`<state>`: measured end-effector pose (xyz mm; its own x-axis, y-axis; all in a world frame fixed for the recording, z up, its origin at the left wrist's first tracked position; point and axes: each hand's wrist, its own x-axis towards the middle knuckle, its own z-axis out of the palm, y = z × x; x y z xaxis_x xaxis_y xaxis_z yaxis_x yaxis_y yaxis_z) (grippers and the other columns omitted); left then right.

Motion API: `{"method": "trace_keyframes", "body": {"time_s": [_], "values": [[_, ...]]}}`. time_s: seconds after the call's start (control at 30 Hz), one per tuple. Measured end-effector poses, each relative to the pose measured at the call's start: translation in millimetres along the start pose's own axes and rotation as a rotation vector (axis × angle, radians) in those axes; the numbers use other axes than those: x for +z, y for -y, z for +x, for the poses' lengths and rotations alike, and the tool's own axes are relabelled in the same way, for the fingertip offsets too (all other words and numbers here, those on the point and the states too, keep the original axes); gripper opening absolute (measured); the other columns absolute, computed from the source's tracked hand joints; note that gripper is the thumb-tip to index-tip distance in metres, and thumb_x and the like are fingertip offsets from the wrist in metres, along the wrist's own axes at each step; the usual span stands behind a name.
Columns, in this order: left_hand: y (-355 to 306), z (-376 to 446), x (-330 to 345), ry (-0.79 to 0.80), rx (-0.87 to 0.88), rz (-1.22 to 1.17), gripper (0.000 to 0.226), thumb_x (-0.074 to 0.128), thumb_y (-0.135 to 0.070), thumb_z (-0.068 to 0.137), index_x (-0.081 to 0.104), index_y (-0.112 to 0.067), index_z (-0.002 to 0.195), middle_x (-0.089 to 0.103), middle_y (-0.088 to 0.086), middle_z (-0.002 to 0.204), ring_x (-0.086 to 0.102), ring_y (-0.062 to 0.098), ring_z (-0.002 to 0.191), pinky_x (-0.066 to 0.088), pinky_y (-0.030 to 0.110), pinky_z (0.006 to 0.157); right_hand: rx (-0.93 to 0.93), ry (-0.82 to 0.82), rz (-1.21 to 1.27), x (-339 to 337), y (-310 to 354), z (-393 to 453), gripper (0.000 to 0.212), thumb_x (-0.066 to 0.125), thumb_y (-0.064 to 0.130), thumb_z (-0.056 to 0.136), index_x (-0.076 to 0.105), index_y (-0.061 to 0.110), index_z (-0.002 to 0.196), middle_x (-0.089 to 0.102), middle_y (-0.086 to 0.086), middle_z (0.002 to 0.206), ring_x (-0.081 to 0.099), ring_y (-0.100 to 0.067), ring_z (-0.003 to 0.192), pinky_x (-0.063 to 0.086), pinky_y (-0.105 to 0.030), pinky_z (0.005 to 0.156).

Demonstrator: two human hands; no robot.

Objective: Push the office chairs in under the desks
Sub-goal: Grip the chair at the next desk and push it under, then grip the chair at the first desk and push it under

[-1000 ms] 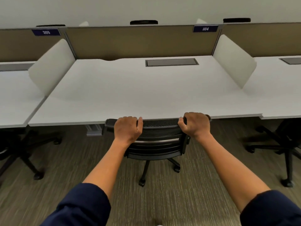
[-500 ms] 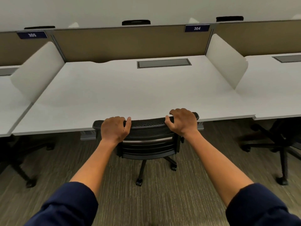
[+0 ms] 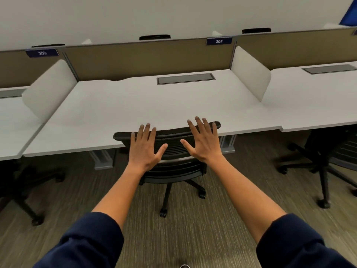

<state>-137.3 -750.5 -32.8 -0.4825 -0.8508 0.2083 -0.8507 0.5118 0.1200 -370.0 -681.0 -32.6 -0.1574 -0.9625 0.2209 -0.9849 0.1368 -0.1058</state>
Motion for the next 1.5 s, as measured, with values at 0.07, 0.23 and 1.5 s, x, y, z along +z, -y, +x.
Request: {"method": "trace_keyframes", "body": {"time_s": [0.07, 0.23, 1.5], "values": [[-18, -22, -2, 0.011, 0.01, -0.017, 0.088, 0.026, -0.072, 0.094, 0.012, -0.018, 0.161, -0.001, 0.007, 0.17, -0.008, 0.025, 0.157, -0.001, 0.055, 0.126, 0.015, -0.01, -0.011, -5, -1, -27, 0.093, 0.007, 0.081, 0.086, 0.004, 0.029, 0.163, -0.003, -0.006, 0.171, -0.005, -0.031, 0.158, -0.002, -0.061, 0.125], [-58, -84, -11, -0.011, 0.058, -0.051, 0.088, 0.027, -0.073, 0.093, 0.009, -0.022, 0.162, -0.005, 0.006, 0.17, -0.011, 0.026, 0.156, -0.002, 0.058, 0.125, 0.053, -0.047, -0.044, -23, -6, -106, 0.09, 0.018, 0.08, 0.088, -0.001, 0.032, 0.162, -0.012, -0.004, 0.171, -0.007, -0.032, 0.157, -0.006, -0.059, 0.123], [-753, -129, 57, 0.072, 0.688, -0.134, 0.087, 0.018, -0.077, 0.091, 0.006, -0.028, 0.162, -0.006, 0.005, 0.17, -0.009, 0.028, 0.156, -0.001, 0.06, 0.124, 0.605, -0.121, -0.246, -187, -563, -500, 0.087, 0.027, 0.078, 0.092, 0.008, 0.03, 0.162, 0.003, -0.008, 0.171, 0.004, -0.034, 0.157, 0.003, -0.063, 0.124]]}}
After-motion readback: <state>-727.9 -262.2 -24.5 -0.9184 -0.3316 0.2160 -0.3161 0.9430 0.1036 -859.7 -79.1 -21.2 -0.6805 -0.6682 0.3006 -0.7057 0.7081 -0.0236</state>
